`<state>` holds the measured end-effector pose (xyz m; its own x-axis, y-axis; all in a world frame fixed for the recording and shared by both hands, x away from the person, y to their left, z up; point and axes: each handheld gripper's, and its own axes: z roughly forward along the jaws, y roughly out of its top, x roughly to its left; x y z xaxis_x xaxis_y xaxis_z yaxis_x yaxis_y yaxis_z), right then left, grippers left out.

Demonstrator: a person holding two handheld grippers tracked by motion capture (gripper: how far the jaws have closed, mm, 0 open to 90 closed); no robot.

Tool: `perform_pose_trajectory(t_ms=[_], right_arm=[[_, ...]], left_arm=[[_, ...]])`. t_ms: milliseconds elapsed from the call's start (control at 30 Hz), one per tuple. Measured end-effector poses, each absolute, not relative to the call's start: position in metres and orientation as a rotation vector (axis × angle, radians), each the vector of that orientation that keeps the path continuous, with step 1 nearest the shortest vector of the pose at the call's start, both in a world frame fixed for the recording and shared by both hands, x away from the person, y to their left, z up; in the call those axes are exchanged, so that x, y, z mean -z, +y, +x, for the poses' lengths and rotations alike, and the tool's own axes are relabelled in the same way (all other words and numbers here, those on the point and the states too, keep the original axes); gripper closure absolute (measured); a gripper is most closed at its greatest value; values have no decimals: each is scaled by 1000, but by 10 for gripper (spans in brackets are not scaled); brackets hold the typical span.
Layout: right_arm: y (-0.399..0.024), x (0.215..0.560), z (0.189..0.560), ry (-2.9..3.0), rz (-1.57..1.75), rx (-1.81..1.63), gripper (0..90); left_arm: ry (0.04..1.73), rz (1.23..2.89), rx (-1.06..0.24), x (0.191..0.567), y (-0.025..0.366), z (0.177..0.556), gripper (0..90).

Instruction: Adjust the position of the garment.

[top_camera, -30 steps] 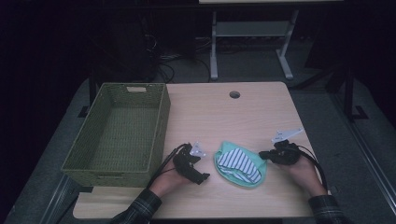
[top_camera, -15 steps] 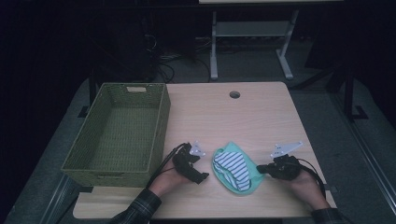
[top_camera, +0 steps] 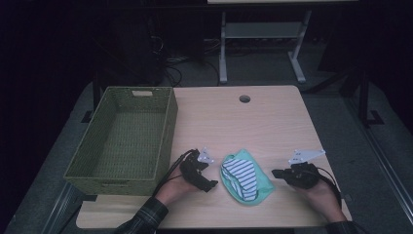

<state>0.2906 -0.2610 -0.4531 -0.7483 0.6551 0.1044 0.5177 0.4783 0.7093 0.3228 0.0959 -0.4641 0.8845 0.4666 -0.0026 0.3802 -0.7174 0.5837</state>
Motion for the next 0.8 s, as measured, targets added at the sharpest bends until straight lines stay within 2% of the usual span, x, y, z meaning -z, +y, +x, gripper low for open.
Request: perform_pose_trajectory(t_ms=[100,200,533,600,800], right_arm=[[-270,453,295,2476,1064,-1097,878],[-278,457,300,2405,1128,-1059,809],[-292,473,311,2312,1250,-974,403],[-292,475,312,2297,1252,-957,350],[-295,480,311,2253,1279,-1000,267]], left_arm=[[609,2455,-193,464,96,323,122],[609,2453,-193,464,96,323,122],[609,2454,-190,464,95,324,124],[611,2455,-179,463,95,324,129],[613,2433,-157,451,96,323,131]])
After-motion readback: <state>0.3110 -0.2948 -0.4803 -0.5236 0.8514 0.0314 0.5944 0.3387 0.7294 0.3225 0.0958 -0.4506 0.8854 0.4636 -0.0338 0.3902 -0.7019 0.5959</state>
